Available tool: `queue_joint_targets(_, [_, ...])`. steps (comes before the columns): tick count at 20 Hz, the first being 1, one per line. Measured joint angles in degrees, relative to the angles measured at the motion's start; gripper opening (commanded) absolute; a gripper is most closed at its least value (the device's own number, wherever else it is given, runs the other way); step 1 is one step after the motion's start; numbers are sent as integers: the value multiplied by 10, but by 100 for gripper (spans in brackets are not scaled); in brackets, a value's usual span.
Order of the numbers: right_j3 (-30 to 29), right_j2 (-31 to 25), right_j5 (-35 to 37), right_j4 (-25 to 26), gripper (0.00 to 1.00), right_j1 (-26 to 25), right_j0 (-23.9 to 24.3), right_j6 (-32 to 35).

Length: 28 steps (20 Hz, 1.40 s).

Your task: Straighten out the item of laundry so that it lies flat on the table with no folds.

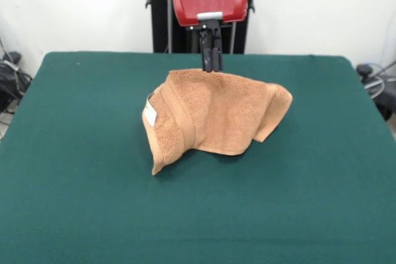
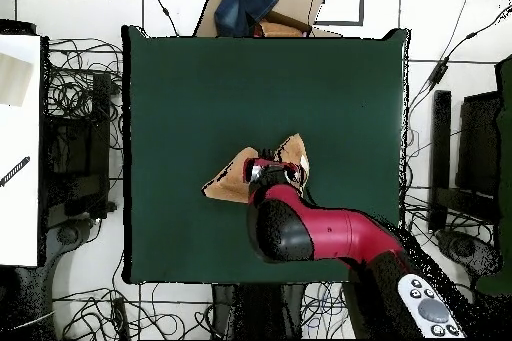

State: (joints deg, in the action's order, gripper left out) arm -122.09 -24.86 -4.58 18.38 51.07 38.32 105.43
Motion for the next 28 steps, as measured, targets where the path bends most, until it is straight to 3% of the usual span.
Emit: queue_joint_targets(28, [0, 0, 0, -15, 0, 4, -21, 0])
